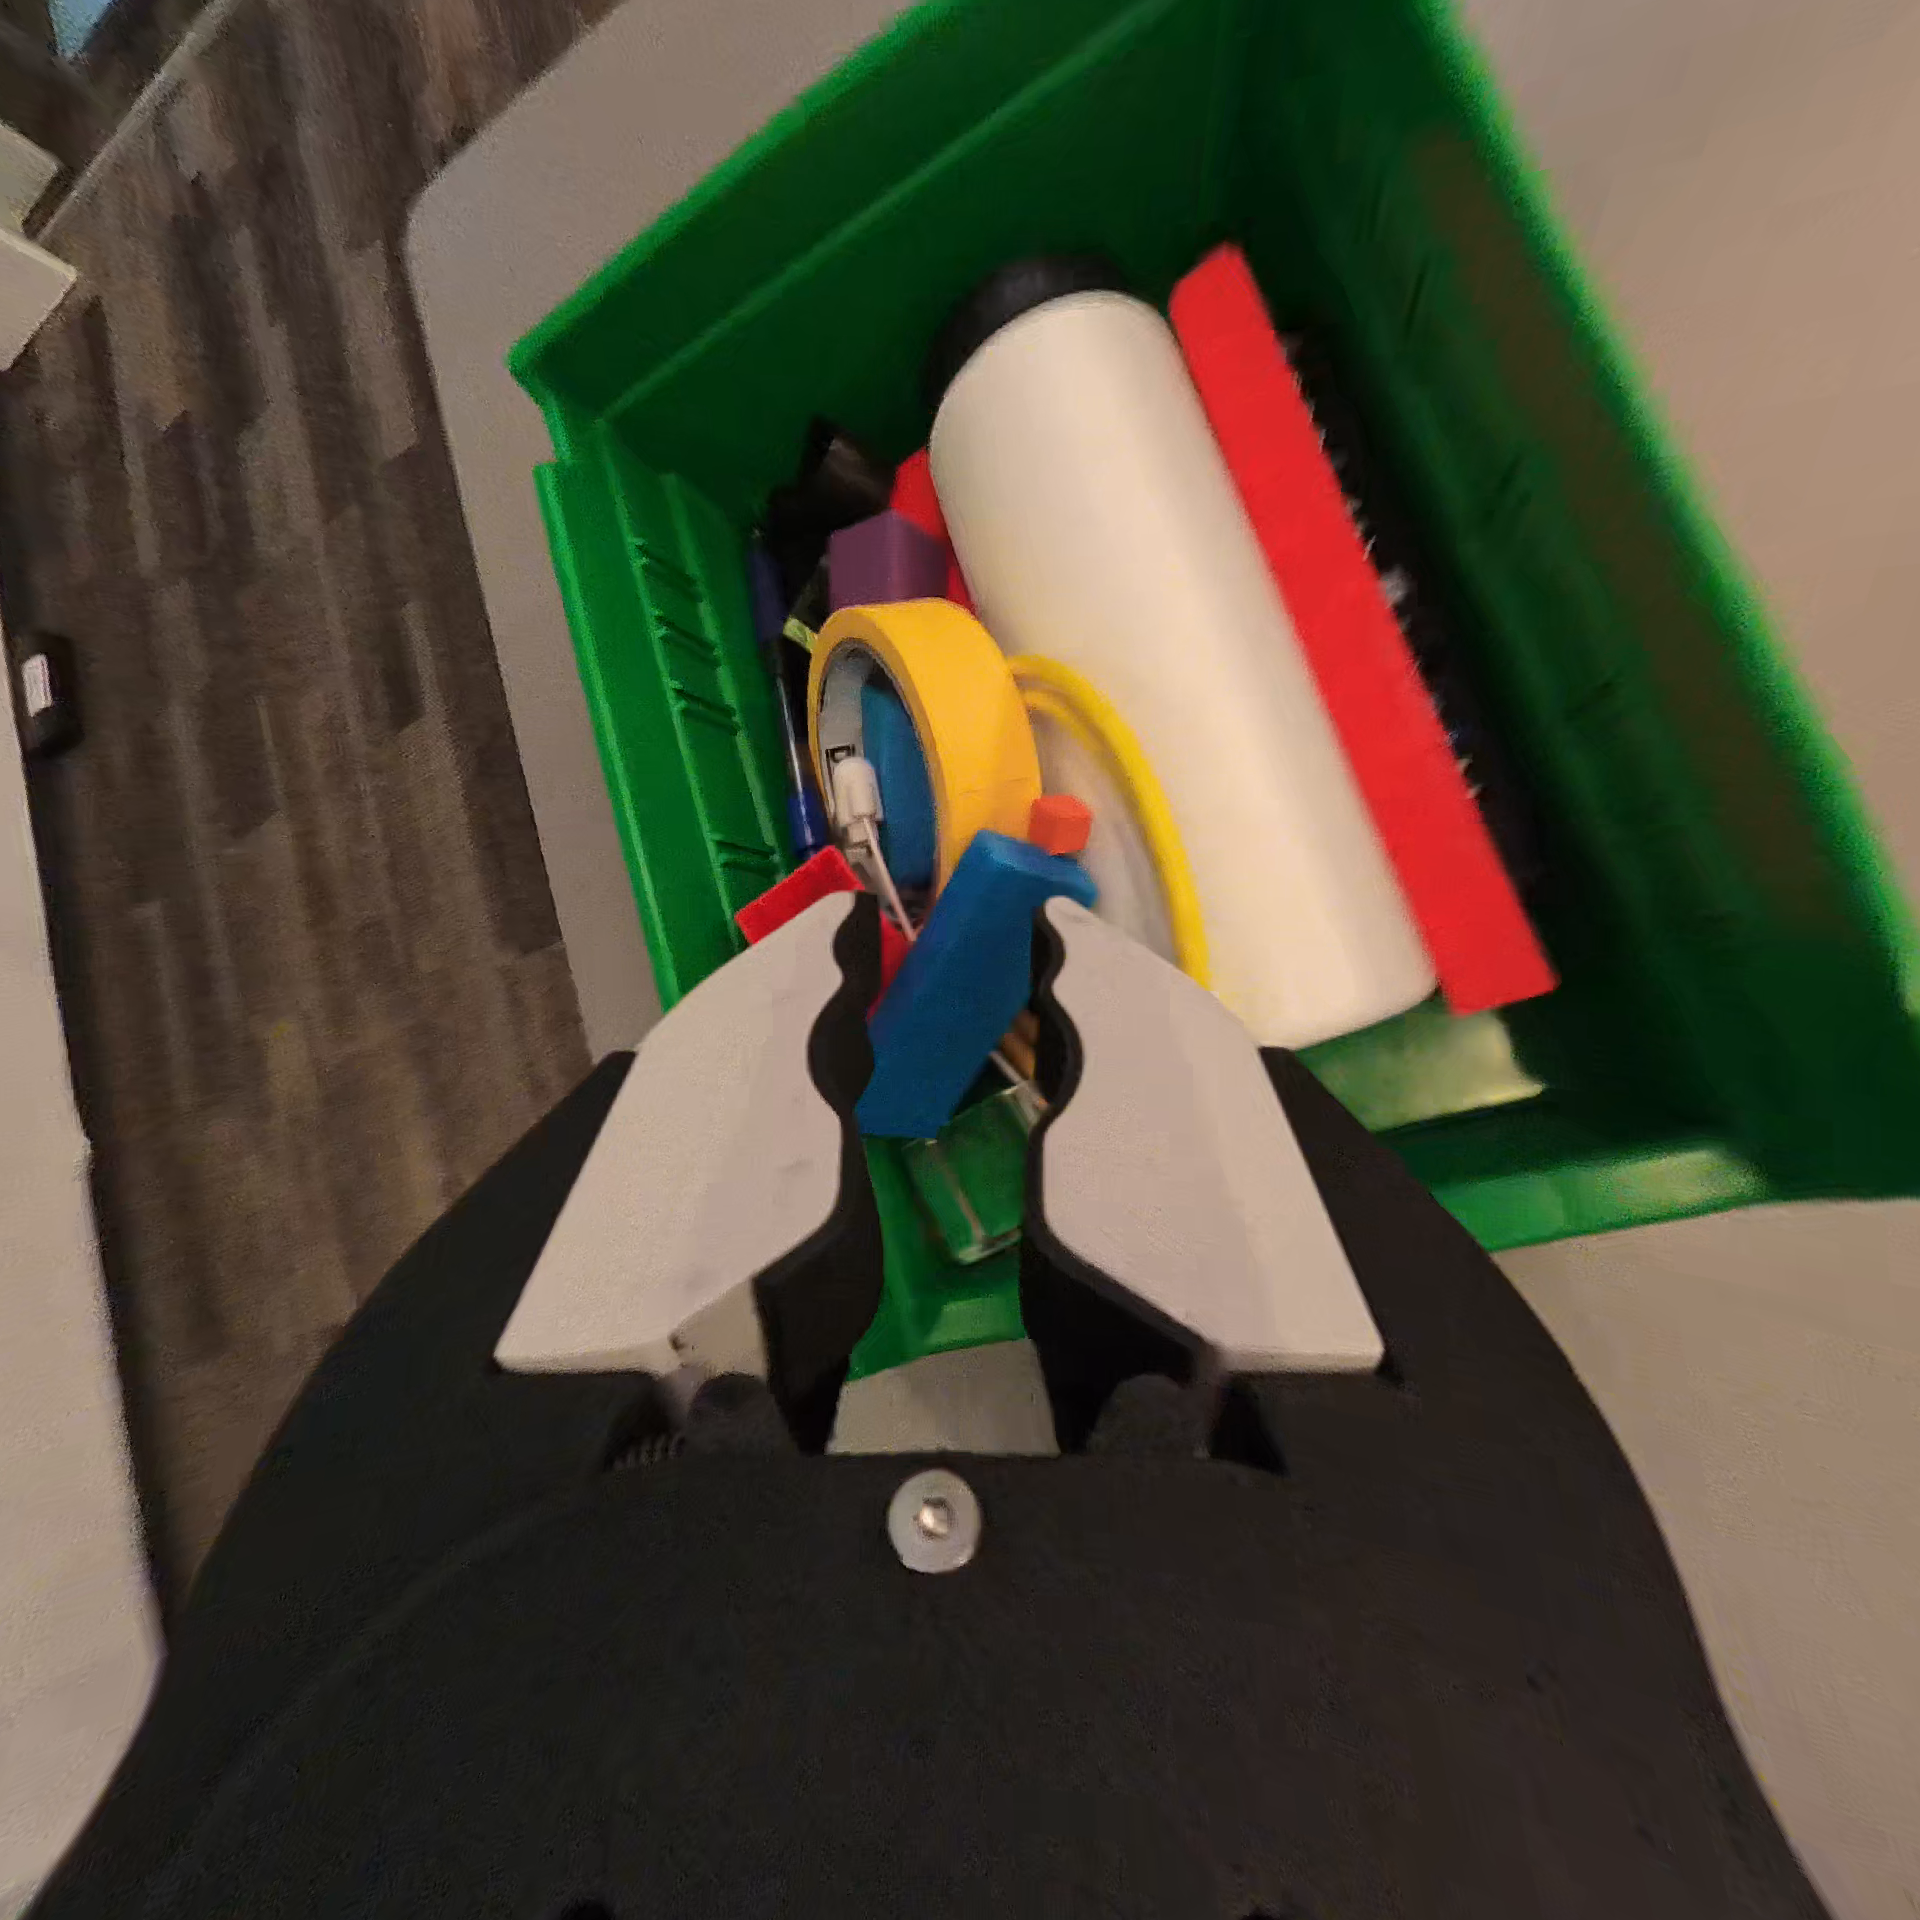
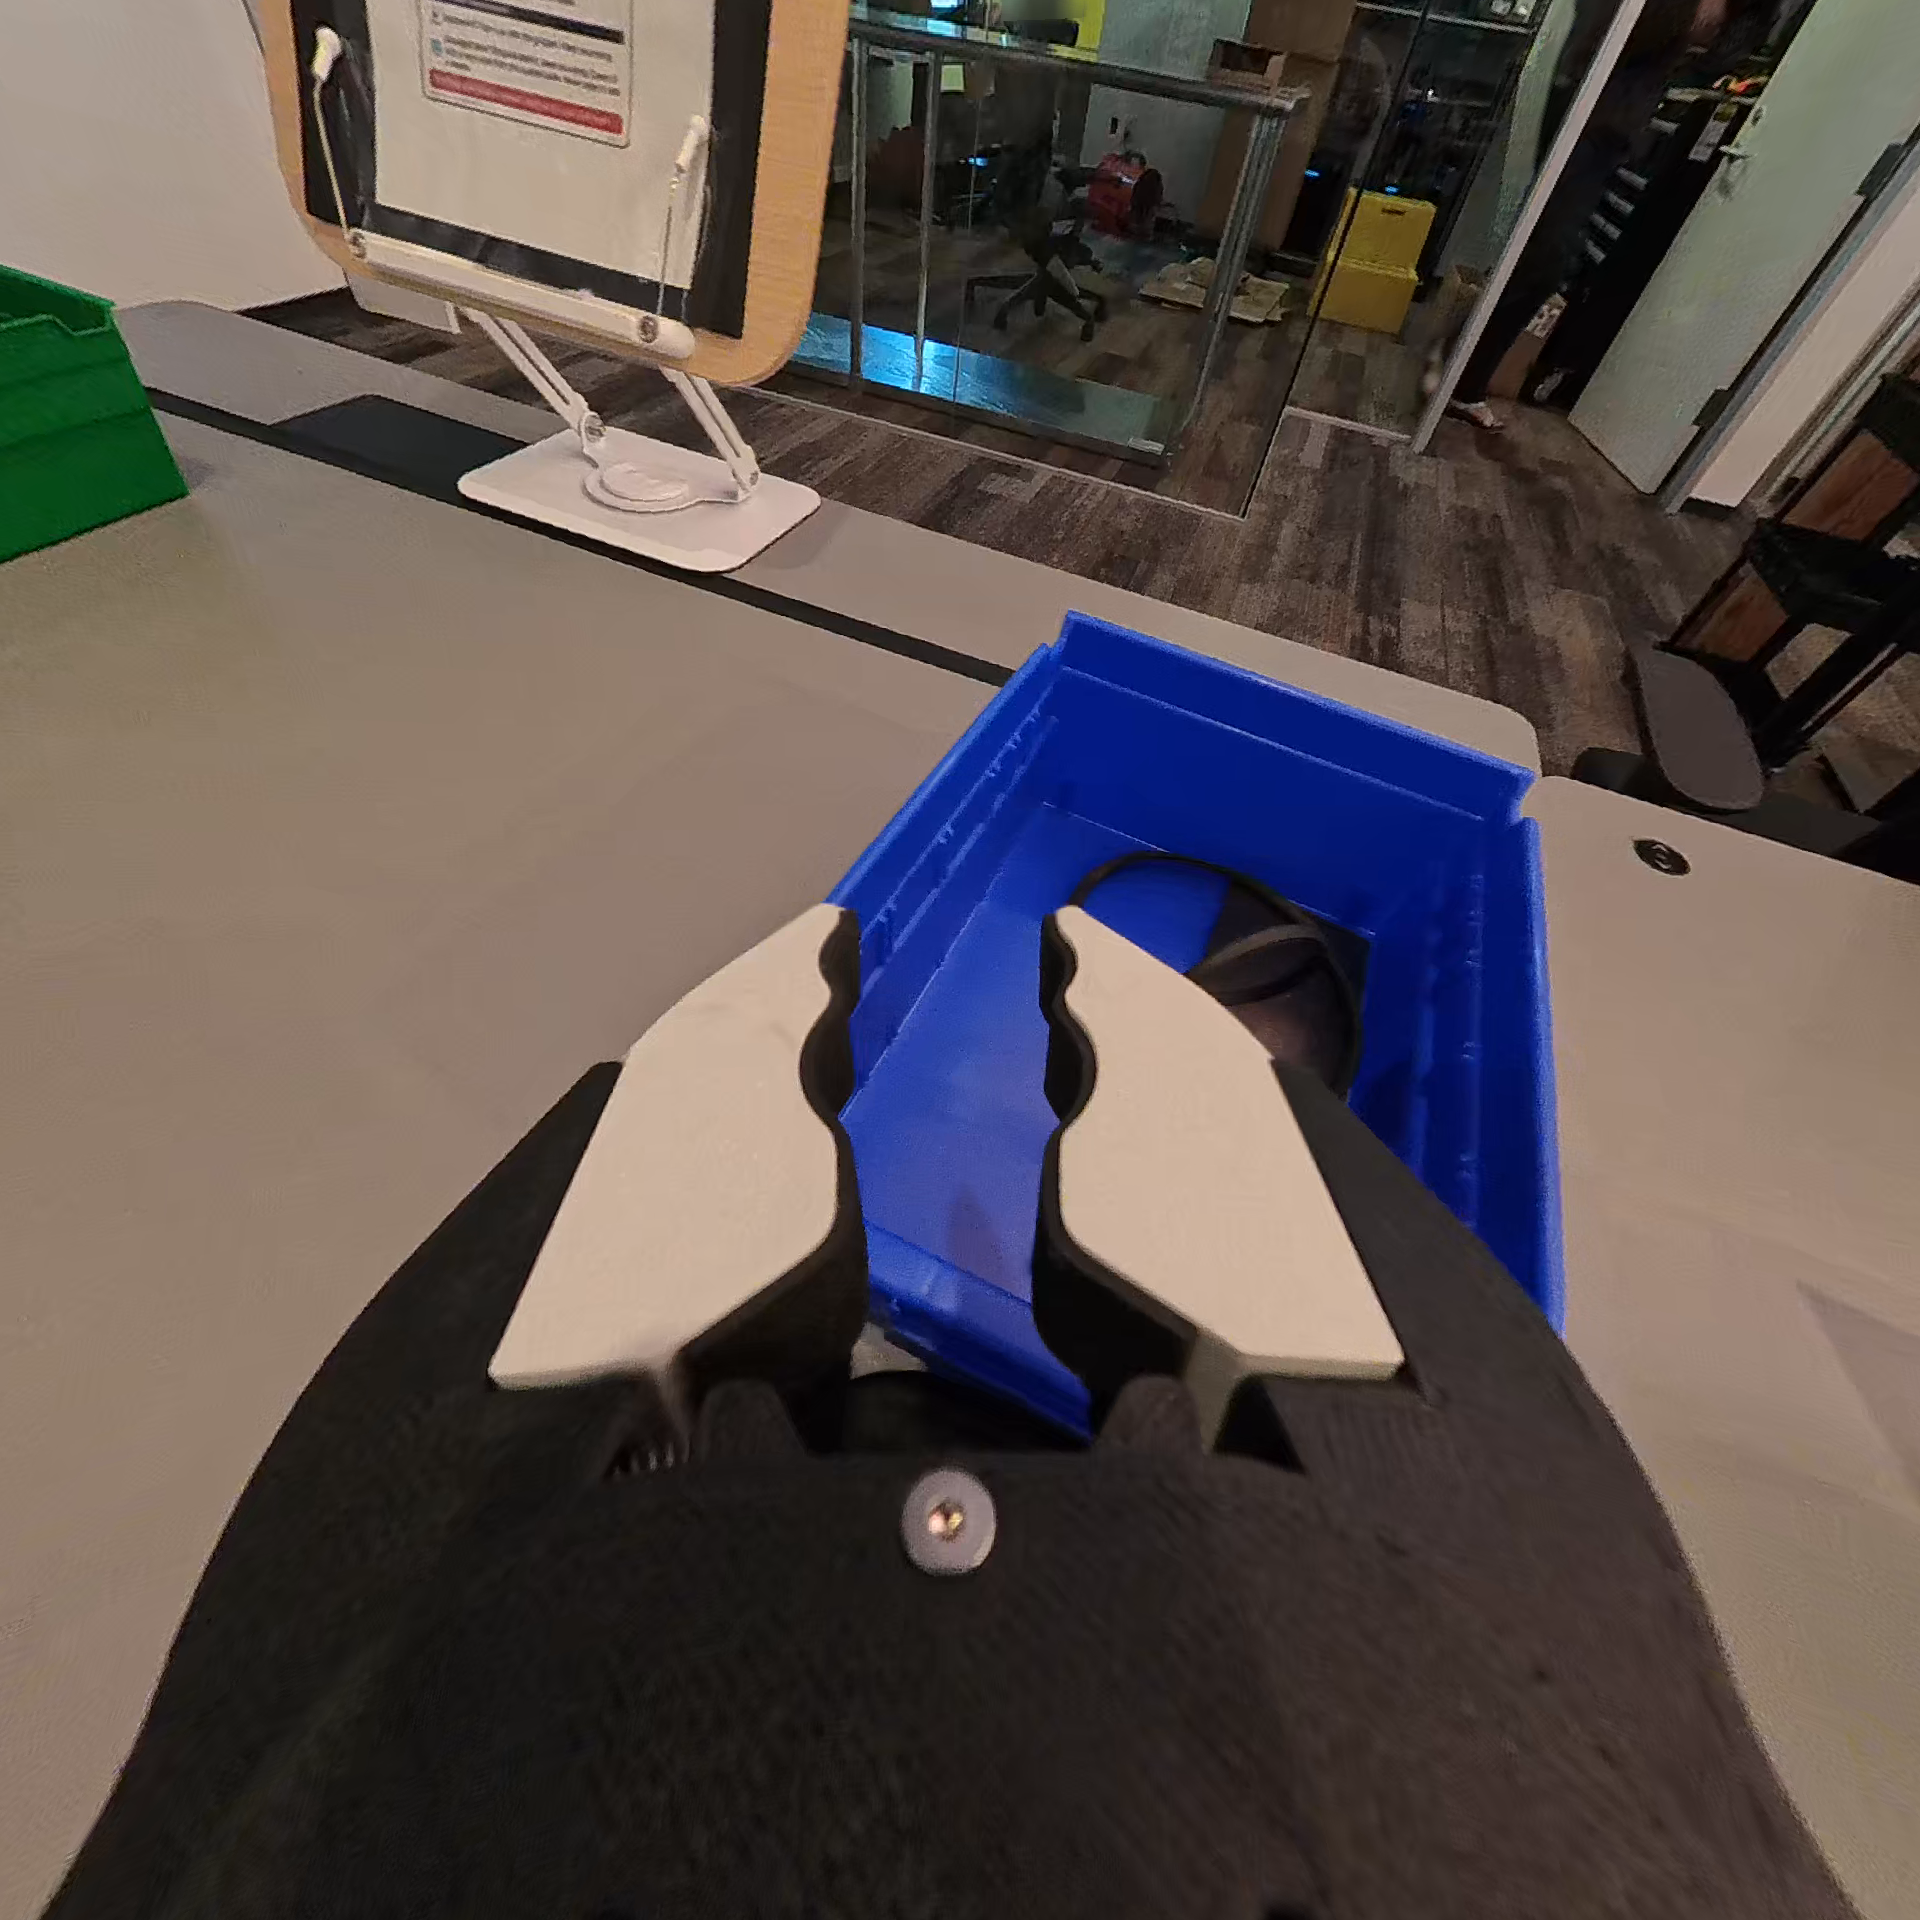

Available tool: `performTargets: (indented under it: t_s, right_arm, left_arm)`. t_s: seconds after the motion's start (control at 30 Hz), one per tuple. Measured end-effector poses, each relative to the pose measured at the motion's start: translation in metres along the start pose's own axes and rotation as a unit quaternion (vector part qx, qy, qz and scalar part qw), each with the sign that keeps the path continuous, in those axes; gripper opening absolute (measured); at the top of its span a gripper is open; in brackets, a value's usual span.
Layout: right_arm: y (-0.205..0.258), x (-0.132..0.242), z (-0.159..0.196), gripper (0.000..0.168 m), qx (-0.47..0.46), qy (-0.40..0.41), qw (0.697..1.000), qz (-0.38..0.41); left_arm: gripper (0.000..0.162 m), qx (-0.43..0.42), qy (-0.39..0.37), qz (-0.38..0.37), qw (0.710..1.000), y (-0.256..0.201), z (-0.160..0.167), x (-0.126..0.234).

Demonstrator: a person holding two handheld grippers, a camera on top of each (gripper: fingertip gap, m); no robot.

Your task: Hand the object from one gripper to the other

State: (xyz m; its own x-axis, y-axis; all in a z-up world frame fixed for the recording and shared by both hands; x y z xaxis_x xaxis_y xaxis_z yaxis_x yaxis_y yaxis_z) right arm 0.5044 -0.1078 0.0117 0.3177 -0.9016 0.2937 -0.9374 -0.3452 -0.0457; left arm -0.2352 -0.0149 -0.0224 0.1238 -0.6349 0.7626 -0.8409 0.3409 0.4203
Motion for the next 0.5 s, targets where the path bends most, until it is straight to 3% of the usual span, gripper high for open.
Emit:
performTargets:
  t_s: [0.03, 0.13, 0.3, 0.43, 0.5]
  right_arm:
    - [0.003, 0.001, 0.000, 0.034, 0.002, 0.002, 1.000, -0.003]
    - [0.006, 0.003, 0.004, 0.034, 0.011, 0.013, 1.000, -0.005]
    - [0.005, 0.000, 0.013, 0.034, -0.001, 0.024, 1.000, -0.006]
    - [0.011, -0.004, 0.010, 0.033, -0.007, 0.018, 1.000, -0.014]
    - [0.016, -0.004, 0.008, 0.033, 0.004, 0.016, 1.000, -0.017]
  left_arm:
    - [0.034, -0.034, 0.020, 0.014, 0.999, 0.001, 0.004, -0.007]
    - [0.051, -0.119, 0.057, 0.025, 0.991, 0.000, 0.018, -0.025]
    - [0.053, -0.229, 0.058, -0.038, 0.971, -0.001, 0.031, -0.058]
    - [0.024, -0.226, -0.005, -0.058, 0.972, -0.001, 0.024, -0.048]
    - [0.018, -0.213, -0.041, -0.085, 0.973, 0.009, 0.019, -0.031]
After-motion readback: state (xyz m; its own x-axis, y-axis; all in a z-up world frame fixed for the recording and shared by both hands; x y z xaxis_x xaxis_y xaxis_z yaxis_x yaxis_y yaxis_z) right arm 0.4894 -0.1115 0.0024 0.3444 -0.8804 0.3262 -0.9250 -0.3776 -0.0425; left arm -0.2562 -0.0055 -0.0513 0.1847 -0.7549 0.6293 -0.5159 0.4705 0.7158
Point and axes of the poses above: each gripper's, where its closed fingertips meet, x back along the fingers, z out of its underside, y = z × x across the jaws, the point moved 3 cm from there along x, back along the fingers, and after that the axes turned 4 degrees about -x, right-handed, at the moved point
